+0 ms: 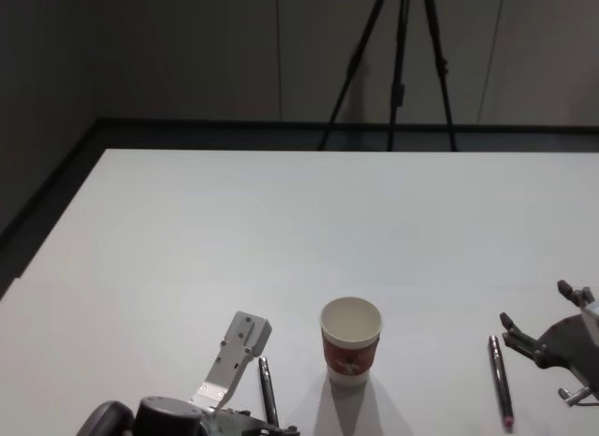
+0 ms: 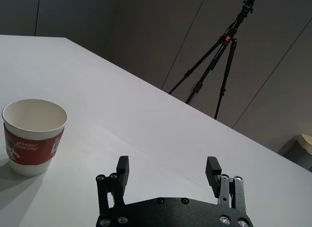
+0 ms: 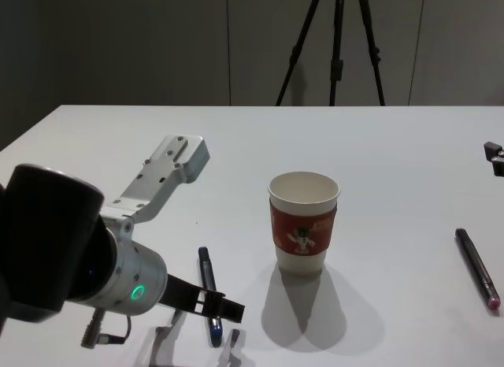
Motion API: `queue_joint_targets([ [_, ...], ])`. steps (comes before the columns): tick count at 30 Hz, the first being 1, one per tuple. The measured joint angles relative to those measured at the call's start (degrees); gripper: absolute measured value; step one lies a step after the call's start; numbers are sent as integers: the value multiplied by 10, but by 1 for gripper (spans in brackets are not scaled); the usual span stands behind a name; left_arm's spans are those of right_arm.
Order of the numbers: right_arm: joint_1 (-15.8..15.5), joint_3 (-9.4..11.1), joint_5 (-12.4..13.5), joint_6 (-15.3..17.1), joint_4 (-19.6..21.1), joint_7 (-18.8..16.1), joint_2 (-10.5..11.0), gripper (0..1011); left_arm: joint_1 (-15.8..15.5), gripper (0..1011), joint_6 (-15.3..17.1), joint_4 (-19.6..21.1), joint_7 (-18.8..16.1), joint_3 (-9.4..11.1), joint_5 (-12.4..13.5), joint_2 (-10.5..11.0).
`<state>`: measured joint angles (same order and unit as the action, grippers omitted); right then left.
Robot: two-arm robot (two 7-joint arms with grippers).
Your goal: Place the pen into the pen holder.
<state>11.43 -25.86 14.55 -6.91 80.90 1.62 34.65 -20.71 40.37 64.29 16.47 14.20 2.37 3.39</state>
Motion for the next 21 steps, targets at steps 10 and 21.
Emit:
queue_joint_targets([
  [10, 0, 0, 0, 0, 0, 0, 0, 1001, 0, 653, 0, 1, 0, 0, -1, 0],
  [21, 0, 0, 0, 0, 0, 0, 0, 1001, 0, 302, 0, 1, 0, 0, -1, 0],
])
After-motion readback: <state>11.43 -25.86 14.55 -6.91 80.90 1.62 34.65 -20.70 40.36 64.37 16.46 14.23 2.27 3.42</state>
